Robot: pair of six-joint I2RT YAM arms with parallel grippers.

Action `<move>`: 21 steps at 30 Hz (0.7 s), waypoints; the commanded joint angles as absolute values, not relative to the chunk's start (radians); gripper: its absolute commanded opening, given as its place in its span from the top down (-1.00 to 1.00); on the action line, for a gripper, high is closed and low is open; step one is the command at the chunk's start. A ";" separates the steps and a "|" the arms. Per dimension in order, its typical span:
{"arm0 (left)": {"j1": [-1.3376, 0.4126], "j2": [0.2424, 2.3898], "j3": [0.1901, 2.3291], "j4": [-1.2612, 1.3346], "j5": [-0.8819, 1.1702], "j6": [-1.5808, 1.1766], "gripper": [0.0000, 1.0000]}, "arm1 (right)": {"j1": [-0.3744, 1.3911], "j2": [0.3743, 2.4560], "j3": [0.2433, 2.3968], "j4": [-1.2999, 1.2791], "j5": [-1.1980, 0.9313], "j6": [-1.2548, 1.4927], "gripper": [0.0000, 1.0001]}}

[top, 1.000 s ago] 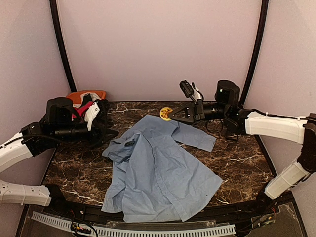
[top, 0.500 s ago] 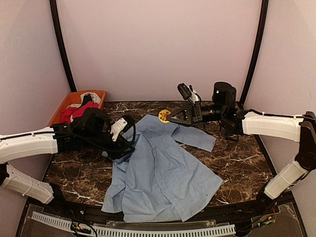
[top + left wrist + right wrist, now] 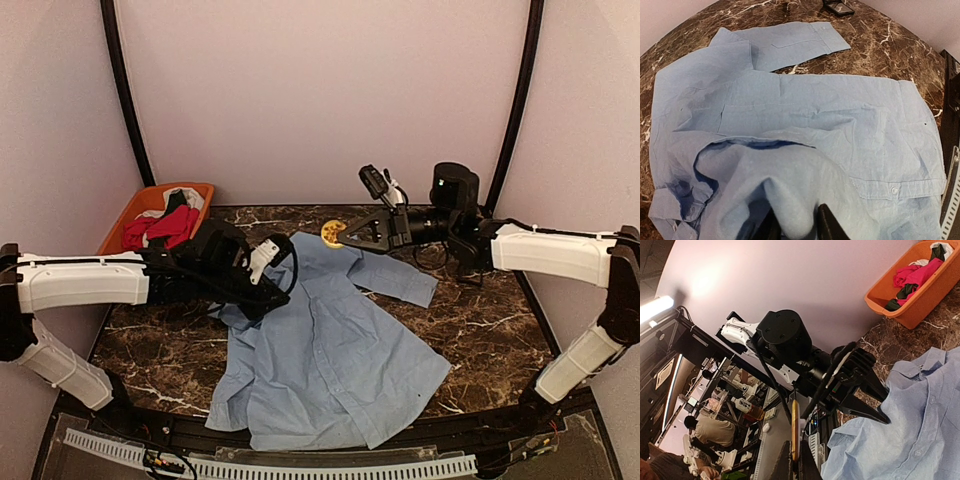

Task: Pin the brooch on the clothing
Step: Adjust the clothing with brooches at the center of the board.

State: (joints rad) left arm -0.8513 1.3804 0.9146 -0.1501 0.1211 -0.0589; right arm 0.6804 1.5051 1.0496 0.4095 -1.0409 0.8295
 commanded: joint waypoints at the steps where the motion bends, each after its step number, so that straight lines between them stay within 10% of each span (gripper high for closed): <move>1: -0.854 1.366 0.921 -0.116 0.098 -0.045 0.86 | 0.679 1.499 1.114 0.369 -1.132 0.725 1.00; 10: -0.854 1.271 0.923 -0.139 0.320 -0.008 0.99 | 0.679 1.681 1.285 0.179 -1.466 0.474 1.00; 21: -0.854 1.098 0.967 -0.306 0.198 0.063 0.95 | 0.630 1.699 1.419 -0.160 -1.174 0.264 1.00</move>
